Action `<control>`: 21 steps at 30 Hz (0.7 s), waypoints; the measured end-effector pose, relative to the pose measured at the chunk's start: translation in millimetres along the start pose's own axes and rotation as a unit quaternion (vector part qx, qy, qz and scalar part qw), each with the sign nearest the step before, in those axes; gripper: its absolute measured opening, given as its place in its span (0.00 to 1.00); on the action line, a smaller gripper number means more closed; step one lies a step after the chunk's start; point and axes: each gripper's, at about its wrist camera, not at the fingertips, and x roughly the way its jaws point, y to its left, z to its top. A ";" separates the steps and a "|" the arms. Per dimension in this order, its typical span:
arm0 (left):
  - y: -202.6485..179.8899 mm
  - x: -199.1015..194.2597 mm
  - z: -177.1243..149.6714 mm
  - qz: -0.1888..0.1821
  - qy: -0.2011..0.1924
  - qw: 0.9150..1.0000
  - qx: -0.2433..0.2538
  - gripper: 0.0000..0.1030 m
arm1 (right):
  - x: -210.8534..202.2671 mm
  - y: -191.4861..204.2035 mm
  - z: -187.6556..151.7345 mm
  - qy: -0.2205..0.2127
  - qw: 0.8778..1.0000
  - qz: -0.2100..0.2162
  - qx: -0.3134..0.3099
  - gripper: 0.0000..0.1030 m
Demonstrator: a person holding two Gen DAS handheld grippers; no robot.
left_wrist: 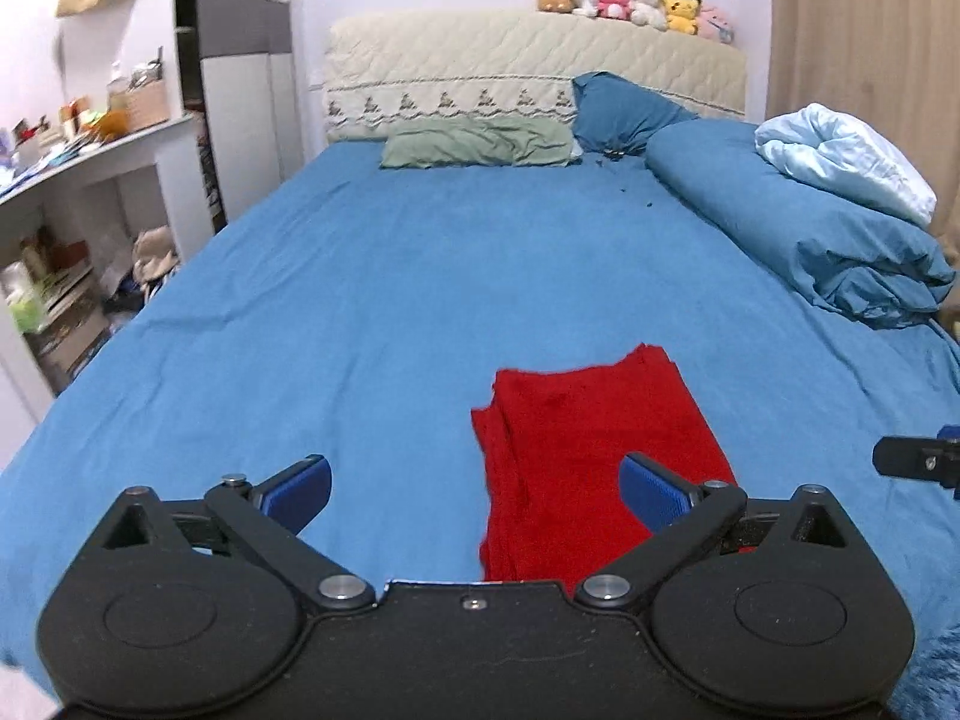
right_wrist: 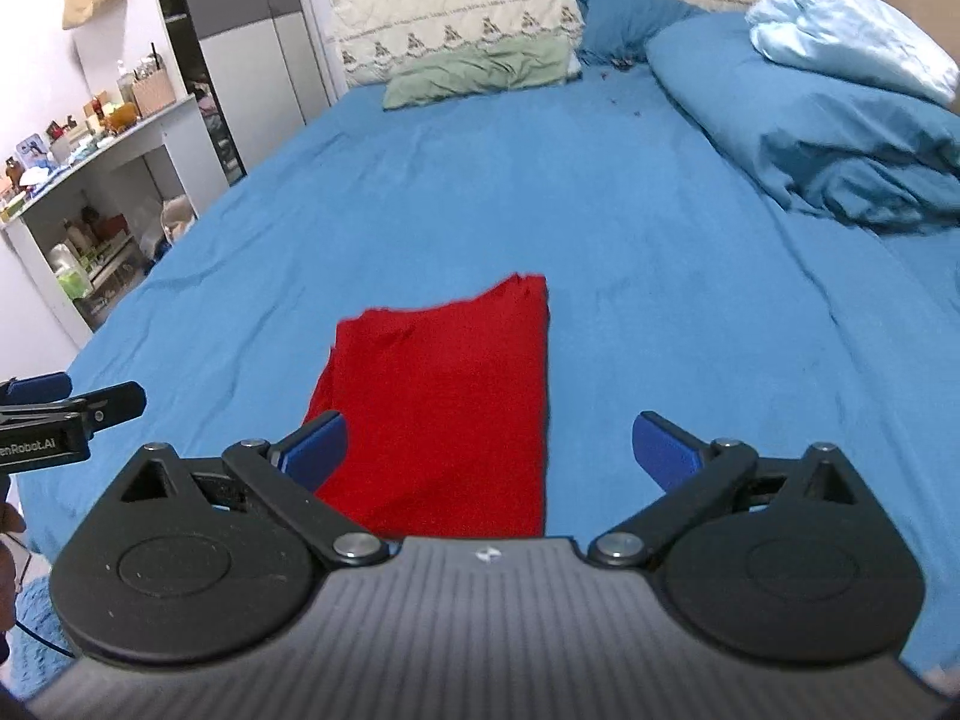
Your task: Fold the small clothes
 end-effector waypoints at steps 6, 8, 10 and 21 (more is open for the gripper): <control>-4.6 -25.2 -26.4 0.017 0.028 0.999 0.008 1.00 | -30.4 6.4 -28.5 0.024 0.999 -0.033 -0.016 1.00; -7.1 -29.3 -35.5 0.017 0.038 0.999 0.014 1.00 | -33.6 7.0 -37.9 0.033 0.998 -0.040 -0.019 1.00; -9.5 -31.3 -43.9 0.019 0.046 0.999 0.018 1.00 | -35.1 9.7 -48.8 0.040 0.998 -0.048 -0.024 1.00; -15.7 -32.9 -71.6 0.018 0.048 0.999 0.003 1.00 | -27.6 16.9 -81.5 0.065 0.995 -0.067 -0.045 1.00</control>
